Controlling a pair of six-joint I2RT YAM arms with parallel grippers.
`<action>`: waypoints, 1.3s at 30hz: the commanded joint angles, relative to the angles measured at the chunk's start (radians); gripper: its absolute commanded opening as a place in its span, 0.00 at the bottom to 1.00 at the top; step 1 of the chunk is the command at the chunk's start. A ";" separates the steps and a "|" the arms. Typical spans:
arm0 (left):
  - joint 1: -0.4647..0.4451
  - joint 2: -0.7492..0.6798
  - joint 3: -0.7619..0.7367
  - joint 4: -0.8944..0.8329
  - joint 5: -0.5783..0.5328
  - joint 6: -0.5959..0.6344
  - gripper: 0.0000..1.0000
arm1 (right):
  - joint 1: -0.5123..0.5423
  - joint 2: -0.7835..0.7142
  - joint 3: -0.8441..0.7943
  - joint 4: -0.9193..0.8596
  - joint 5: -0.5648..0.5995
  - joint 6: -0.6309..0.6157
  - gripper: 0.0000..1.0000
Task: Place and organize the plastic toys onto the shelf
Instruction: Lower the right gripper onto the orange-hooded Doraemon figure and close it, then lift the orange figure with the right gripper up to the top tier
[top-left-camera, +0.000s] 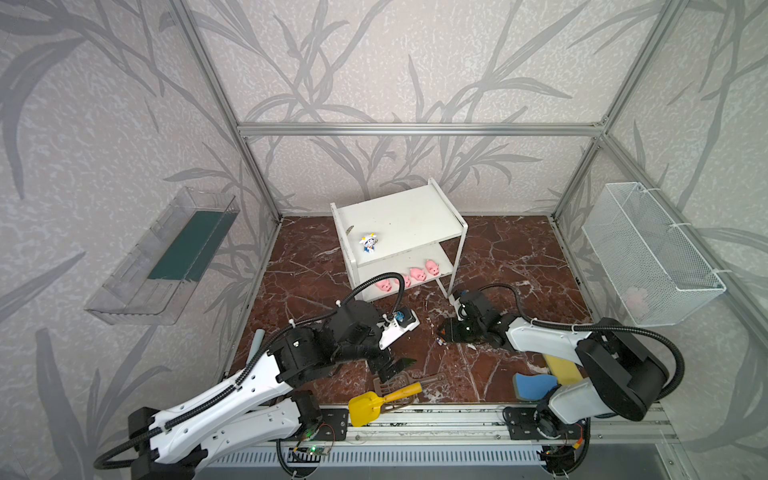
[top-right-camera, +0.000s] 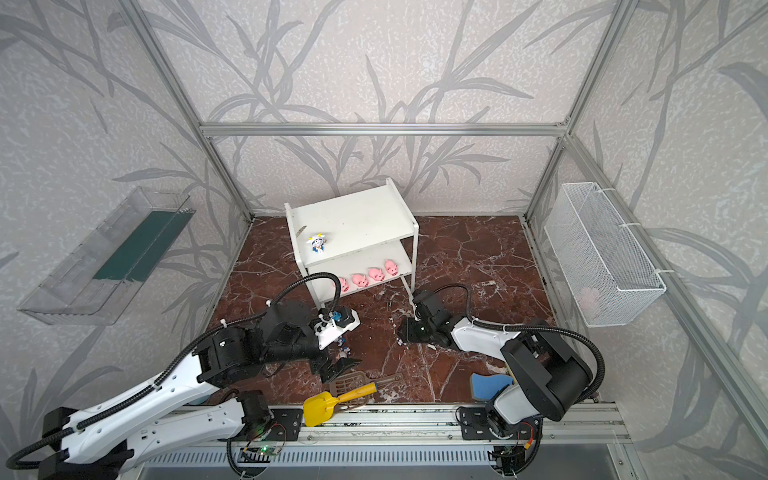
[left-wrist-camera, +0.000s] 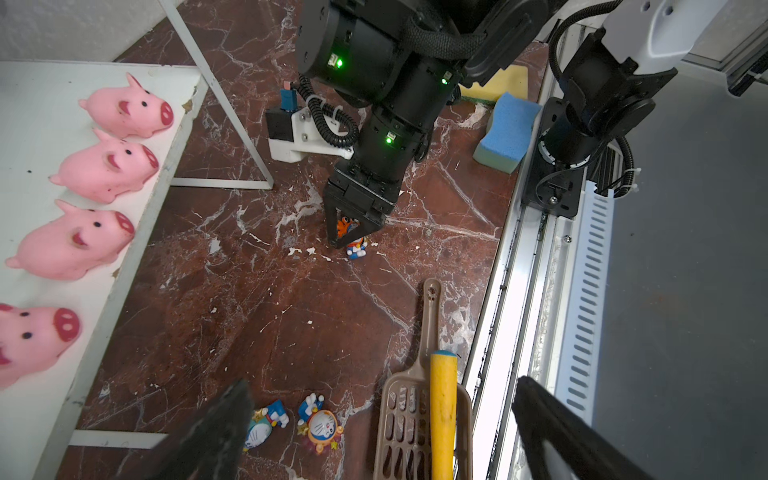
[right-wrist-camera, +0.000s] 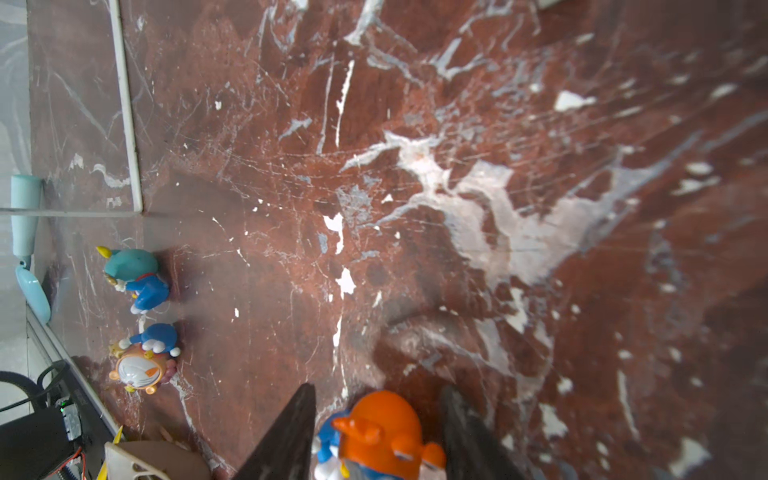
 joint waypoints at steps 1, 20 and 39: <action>0.004 -0.013 0.016 0.001 -0.008 0.011 0.99 | 0.010 0.028 0.005 -0.041 -0.013 -0.015 0.48; 0.004 -0.034 0.006 0.010 -0.030 0.010 0.99 | 0.140 0.025 0.080 -0.224 0.176 -0.123 0.40; 0.004 -0.055 0.010 -0.004 -0.102 0.018 0.99 | 0.293 -0.357 0.088 -0.164 0.314 -0.535 0.30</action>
